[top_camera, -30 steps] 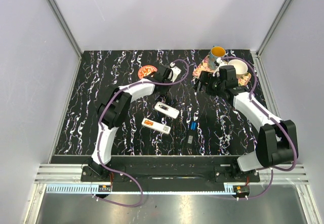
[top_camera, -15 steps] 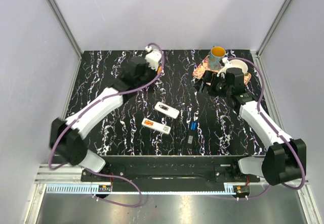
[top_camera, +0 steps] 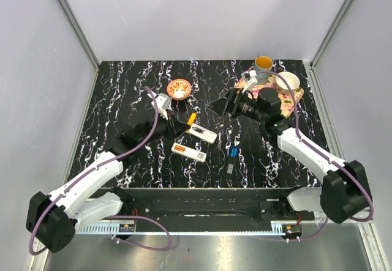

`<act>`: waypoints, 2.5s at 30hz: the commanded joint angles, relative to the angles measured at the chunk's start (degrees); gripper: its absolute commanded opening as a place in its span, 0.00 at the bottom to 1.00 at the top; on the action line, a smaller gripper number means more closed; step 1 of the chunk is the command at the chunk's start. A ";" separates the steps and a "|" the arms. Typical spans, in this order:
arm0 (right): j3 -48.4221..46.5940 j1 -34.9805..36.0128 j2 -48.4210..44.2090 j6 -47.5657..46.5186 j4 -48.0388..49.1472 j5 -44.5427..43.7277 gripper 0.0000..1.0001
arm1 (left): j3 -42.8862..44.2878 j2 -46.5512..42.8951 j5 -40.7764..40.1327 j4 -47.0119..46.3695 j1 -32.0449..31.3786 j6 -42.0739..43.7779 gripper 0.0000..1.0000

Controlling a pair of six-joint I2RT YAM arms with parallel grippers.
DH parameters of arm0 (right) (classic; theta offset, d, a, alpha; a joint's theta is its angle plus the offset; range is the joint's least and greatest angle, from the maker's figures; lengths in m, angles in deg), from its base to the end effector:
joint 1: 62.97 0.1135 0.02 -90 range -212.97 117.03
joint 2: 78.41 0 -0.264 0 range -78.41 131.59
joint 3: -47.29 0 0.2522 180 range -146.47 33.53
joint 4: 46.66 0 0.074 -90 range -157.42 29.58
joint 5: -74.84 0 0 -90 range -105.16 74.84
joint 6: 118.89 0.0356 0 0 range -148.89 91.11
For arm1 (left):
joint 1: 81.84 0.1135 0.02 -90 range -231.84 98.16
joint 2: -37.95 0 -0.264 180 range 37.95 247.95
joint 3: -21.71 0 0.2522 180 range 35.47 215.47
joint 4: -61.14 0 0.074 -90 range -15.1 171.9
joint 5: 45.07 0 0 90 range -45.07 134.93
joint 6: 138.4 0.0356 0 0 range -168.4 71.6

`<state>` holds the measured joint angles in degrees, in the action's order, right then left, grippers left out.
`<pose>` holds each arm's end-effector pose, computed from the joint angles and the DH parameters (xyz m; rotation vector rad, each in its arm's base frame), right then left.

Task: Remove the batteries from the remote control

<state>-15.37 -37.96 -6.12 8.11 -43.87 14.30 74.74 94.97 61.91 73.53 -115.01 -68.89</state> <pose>0.2578 0.1396 0.3103 -0.2279 1.8208 1.2194 0.1881 -0.1354 0.2869 0.4287 1.9001 -0.9117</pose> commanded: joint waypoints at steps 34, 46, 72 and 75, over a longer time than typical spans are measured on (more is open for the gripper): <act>-7.69 10.58 6.11 -10.79 -12.84 -22.93 0.73 | 1.78 5.21 -0.89 -3.74 0.21 0.01 0.15; -6.02 -5.32 7.16 -18.18 -29.20 -31.81 0.76 | -0.15 1.00 -2.03 -0.83 0.12 4.93 0.92; -14.46 -24.30 28.77 -15.28 -47.41 -34.56 0.66 | -2.18 1.87 0.61 -1.45 0.03 5.81 0.96; -14.29 -26.23 30.53 -14.85 -47.14 -31.22 0.47 | -2.26 1.00 0.69 -1.18 0.03 5.90 0.96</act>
<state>-27.85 -61.69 22.66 -7.89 -89.50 -23.30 72.66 97.31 61.62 74.03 -115.01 -64.02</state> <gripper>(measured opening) 0.521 0.962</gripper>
